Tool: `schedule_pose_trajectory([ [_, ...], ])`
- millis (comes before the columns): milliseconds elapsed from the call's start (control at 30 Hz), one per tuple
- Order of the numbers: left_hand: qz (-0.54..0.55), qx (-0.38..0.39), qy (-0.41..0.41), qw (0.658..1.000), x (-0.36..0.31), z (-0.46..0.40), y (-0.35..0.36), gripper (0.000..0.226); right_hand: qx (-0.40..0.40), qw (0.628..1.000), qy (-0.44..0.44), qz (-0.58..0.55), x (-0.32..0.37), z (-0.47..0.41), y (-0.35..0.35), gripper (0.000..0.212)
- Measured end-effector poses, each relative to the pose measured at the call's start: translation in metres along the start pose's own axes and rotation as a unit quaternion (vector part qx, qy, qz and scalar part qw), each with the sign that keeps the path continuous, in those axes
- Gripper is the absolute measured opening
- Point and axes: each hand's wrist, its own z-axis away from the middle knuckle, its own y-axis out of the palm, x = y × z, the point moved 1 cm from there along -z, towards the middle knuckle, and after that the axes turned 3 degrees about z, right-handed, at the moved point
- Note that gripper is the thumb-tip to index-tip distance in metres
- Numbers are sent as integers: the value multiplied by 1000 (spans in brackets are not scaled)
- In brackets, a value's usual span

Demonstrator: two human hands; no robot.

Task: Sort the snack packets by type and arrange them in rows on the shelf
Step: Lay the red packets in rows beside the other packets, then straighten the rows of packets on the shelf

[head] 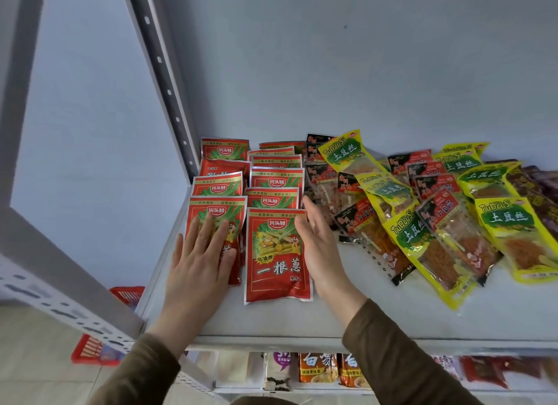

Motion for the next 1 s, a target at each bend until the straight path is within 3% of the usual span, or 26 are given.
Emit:
schedule_pose_trajectory([
  [300, -63, 31, -8, 997, 9, 7, 2, 67, -26, 998, -10, 64, 6, 8, 13, 49],
  [433, -48, 7, -8, 999, 1, 6, -6, 69, -27, 998, 0, 51, 11, 10, 9, 43],
  [533, 0, -9, 32, 999, -17, 3, -13, 69, -64, 996, -15, 67, 18, 14, -6, 34],
  [667, 1, 2, 107, 994, -58, -2, -16, 65, -121, 984, -35, 122, 28, 19, -36, 42],
  [833, 5, 47, 204, 978, -135, -7, 7, 66, -85, 988, 66, 112, 41, 11, -73, 54],
  [1000, -29, 104, 183, 977, -205, -36, 57, 65, -56, 981, 181, 34, 50, -10, -100, 70],
])
